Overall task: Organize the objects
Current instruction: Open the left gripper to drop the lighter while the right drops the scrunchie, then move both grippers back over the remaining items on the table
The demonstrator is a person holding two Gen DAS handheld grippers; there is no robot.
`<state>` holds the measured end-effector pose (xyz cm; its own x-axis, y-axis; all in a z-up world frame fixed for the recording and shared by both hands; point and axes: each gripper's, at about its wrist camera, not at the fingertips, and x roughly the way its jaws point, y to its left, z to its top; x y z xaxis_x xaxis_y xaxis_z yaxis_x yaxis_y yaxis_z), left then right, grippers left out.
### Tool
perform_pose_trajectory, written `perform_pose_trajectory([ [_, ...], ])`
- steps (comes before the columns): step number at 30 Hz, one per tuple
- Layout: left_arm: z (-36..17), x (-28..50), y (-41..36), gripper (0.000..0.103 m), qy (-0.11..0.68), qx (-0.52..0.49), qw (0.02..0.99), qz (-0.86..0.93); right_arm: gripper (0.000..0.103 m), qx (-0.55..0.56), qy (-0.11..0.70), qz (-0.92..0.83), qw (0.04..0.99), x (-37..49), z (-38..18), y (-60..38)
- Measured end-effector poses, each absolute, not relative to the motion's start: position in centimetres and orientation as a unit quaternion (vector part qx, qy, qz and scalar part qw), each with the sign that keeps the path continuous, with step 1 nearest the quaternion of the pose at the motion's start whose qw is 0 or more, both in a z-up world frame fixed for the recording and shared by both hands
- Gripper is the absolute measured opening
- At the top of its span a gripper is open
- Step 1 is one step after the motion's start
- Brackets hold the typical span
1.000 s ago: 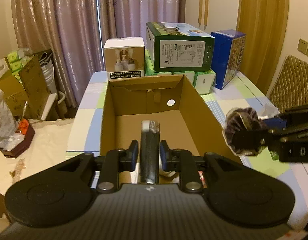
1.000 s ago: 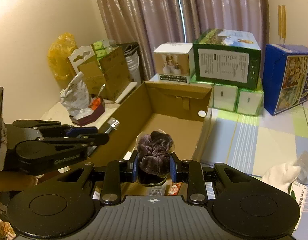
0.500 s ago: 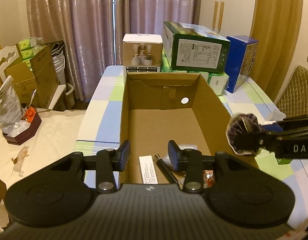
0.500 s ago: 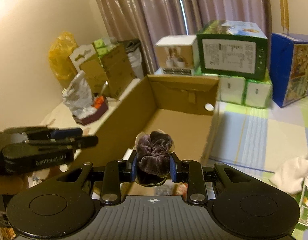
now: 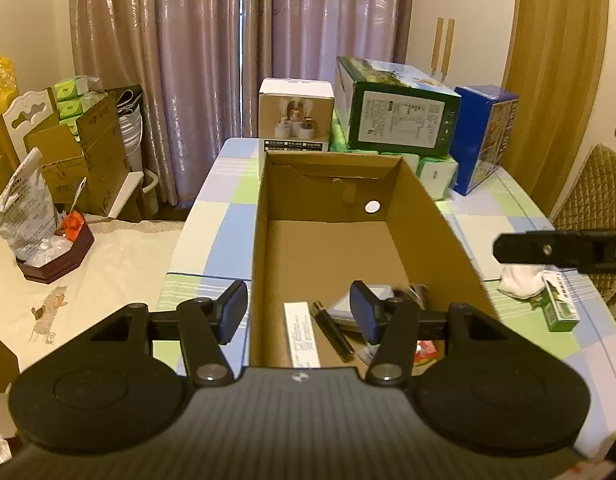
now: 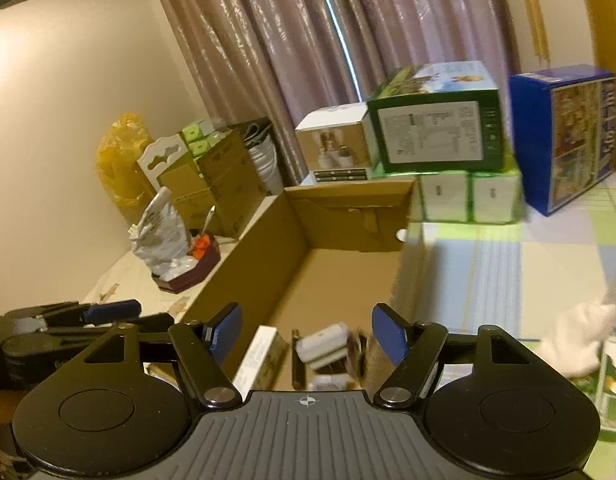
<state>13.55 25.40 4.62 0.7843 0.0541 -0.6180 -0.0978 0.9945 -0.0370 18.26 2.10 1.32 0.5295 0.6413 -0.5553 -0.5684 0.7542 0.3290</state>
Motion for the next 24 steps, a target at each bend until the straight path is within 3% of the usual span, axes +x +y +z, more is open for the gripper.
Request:
perform_pose_trajectory([
  [17, 6.1, 7.0, 18.0, 0.070, 0.313, -0.046, 0.948, 0.006, 0.087, 0.066, 0.311, 0.237, 0.918, 6.5, 1.5, -9.5],
  [24, 6.3, 5.0, 14.4, 0.084, 0.309, -0.042, 0.950, -0.028, 0.090, 0.070, 0.315, 0.192, 0.927, 3.7, 1.4, -13.5],
])
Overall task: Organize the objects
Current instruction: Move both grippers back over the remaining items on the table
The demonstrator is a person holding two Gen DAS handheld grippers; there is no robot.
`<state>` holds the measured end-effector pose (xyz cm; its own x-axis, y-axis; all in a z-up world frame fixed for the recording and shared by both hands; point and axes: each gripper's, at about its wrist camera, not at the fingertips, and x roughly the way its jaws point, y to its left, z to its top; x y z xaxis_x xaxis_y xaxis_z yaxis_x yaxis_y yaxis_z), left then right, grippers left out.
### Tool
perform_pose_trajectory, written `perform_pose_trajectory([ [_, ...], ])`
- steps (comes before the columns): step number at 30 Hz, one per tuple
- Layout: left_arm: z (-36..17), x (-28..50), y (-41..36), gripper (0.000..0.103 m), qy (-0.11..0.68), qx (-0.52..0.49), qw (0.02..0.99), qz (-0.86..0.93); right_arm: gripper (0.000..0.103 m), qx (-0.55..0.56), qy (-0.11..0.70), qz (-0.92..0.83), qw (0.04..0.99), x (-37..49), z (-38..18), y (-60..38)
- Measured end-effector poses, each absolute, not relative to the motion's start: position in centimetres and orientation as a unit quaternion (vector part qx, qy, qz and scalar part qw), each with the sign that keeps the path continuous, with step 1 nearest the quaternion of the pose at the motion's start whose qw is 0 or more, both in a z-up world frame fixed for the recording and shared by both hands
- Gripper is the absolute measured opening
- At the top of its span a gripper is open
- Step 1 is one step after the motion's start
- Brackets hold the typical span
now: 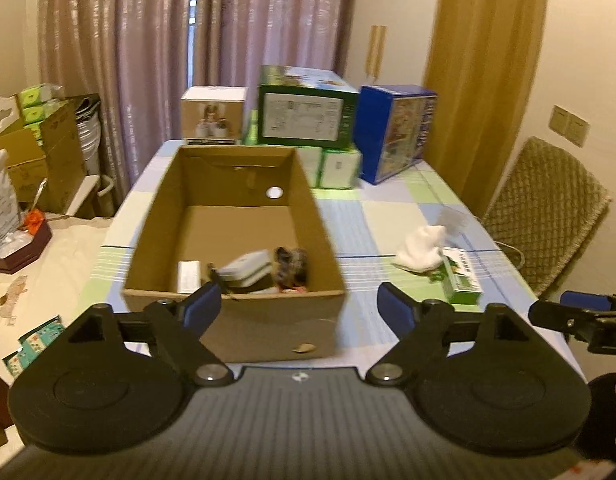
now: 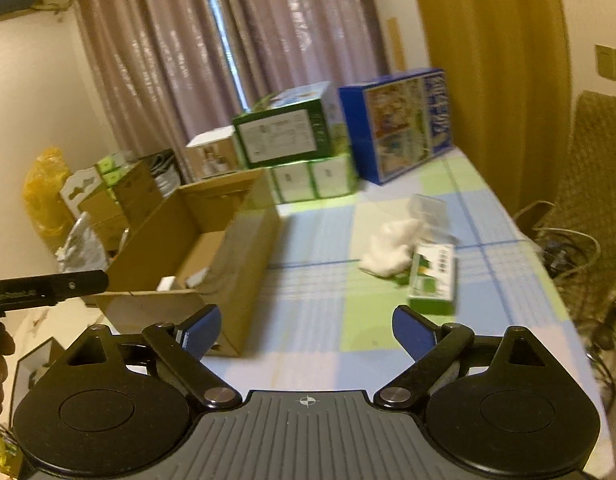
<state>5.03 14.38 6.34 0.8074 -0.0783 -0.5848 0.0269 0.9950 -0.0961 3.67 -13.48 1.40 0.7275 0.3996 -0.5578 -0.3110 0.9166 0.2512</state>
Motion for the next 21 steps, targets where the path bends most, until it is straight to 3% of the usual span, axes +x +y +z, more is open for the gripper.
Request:
perform_pose_trajectory([
  [10, 7.1, 4.4, 9.7, 0.093, 0.304, -0.017, 0.949, -0.088, 0.093, 0.080, 0.304, 0.125, 0.941, 0.8, 2.8, -17.7],
  [21, 7.0, 3.4, 6.2, 0.095, 0.301, -0.005, 0.948, -0.107, 0.094, 0.094, 0.291, 0.097, 0.947, -2.1, 2.9, -22.1],
])
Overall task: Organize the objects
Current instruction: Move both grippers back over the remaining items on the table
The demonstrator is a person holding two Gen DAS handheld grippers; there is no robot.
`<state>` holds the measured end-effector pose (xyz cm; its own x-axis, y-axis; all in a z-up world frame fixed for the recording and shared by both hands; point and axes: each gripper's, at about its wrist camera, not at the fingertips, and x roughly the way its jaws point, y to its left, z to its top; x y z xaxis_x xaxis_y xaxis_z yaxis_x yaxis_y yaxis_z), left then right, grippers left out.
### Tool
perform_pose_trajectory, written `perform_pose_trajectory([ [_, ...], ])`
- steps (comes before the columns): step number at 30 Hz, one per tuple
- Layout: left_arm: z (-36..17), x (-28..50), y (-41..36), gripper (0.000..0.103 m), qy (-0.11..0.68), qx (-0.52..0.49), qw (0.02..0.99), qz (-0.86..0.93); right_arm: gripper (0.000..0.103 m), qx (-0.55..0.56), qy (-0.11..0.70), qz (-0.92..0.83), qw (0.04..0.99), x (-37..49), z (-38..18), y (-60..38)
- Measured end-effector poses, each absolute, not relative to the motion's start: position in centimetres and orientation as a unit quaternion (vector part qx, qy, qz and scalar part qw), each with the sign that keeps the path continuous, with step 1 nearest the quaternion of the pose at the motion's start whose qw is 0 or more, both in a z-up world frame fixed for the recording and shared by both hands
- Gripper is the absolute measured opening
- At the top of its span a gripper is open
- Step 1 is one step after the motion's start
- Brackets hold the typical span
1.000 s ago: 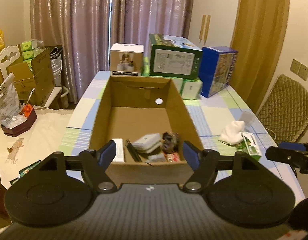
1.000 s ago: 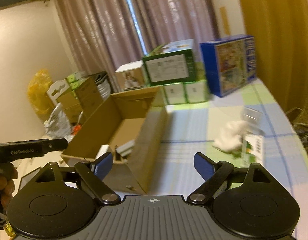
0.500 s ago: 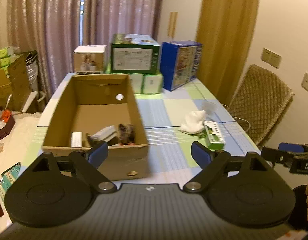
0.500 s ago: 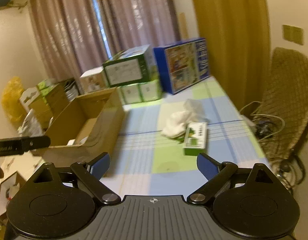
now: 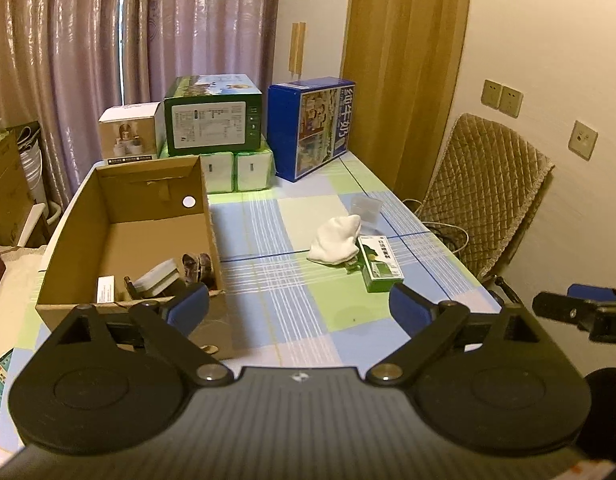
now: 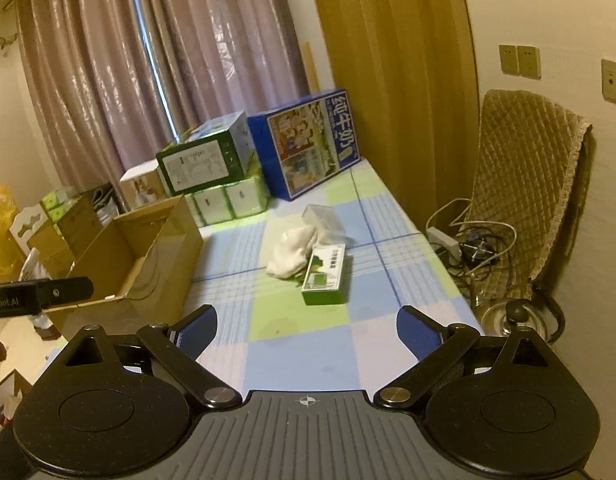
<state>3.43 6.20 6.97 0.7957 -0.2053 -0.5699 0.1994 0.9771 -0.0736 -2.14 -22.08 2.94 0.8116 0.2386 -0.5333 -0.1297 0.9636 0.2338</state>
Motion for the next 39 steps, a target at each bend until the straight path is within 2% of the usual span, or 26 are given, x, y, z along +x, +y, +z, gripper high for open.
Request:
perform_pose_trajectory([
  [17, 5.7, 5.0, 3.7, 0.097, 0.296, 0.022, 0.946, -0.132, 0.096, 0.049, 0.283, 0.106, 0.952, 0.1, 1.8, -21.2],
  [33, -1.8, 13.4, 0.5, 0.097, 0.310, 0.023, 0.936, -0.167, 0.096, 0.061, 0.314, 0.091, 0.943, 11.1, -4.4, -22.3],
  [39, -5.0, 16.7, -0.4, 0.095, 0.324, 0.032, 0.931, -0.166, 0.087, 0.070, 0.335, 0.100, 0.934, 14.6, -7.5, -22.4],
])
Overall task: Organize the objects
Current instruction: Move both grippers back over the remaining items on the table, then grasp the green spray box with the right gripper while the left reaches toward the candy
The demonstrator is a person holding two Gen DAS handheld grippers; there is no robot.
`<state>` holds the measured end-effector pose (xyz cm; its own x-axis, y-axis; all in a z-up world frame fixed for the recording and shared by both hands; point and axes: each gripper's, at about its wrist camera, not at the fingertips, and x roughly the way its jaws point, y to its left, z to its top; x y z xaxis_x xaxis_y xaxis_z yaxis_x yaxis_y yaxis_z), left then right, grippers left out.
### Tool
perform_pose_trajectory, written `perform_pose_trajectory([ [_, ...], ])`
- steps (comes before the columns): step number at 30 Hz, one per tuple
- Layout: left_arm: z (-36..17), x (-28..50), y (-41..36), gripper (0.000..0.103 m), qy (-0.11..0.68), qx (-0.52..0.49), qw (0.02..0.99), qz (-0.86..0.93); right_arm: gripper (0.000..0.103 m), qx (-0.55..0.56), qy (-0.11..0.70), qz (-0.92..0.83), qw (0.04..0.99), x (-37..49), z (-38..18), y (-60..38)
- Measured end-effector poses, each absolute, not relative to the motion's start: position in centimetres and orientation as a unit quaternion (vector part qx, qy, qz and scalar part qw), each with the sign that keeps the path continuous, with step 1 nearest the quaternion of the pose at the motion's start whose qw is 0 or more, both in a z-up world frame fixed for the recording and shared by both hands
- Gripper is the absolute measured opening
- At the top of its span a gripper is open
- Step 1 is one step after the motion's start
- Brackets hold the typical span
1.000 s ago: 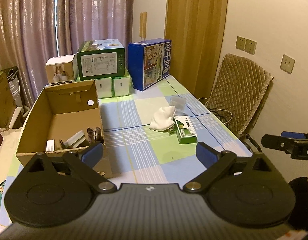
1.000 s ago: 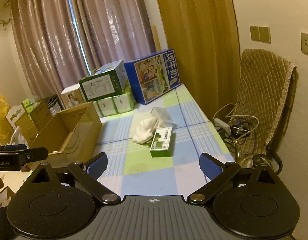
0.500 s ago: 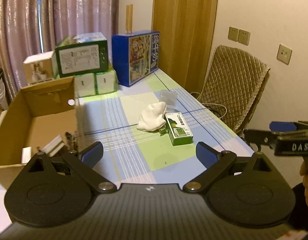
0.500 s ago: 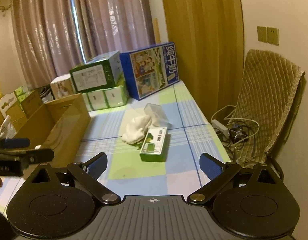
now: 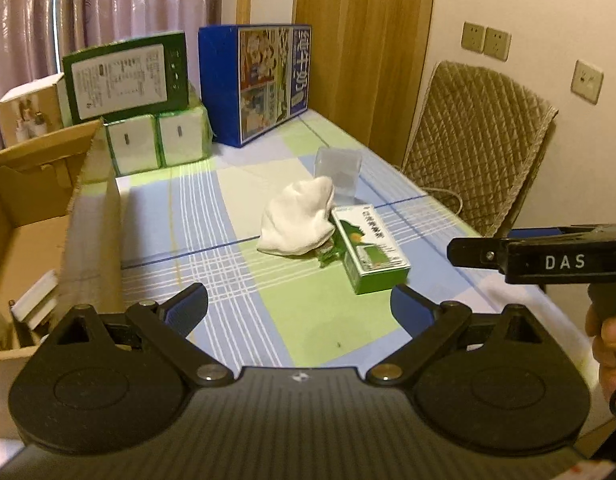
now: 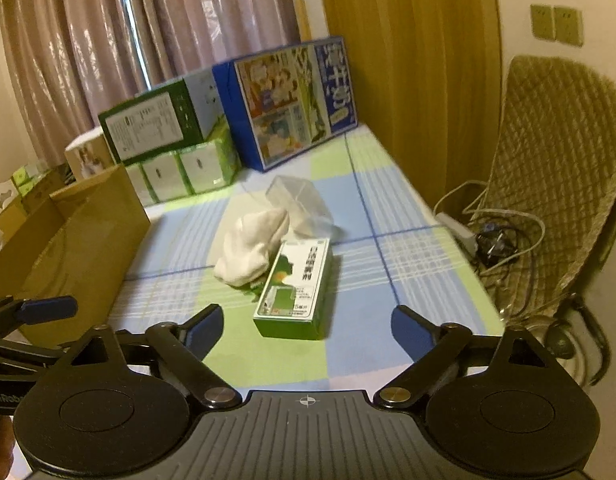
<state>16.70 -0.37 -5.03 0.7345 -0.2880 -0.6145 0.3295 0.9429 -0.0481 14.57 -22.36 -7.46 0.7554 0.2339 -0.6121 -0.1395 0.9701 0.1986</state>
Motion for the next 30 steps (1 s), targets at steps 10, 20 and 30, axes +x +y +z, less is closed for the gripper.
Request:
perform_pose_trajectory([
  [10, -9.2, 20.2, -1.7, 0.095, 0.343, 0.064, 0.925, -0.152, 0.075, 0.088, 0.364, 0.128, 0.918, 21.3, -10.7, -21.4],
  [20, -11.7, 21.8, -2.5, 0.095, 0.373, 0.066, 0.912, -0.157, 0.071, 0.054, 0.413, 0.147, 0.897, 25.1, -13.5, -20.0],
  [30, -11.9, 22.3, -2.3, 0.084, 0.372, 0.051, 0.914, -0.153, 0.054, 0.019, 0.413, 0.123, 0.902, 25.3, -13.0, -20.8],
])
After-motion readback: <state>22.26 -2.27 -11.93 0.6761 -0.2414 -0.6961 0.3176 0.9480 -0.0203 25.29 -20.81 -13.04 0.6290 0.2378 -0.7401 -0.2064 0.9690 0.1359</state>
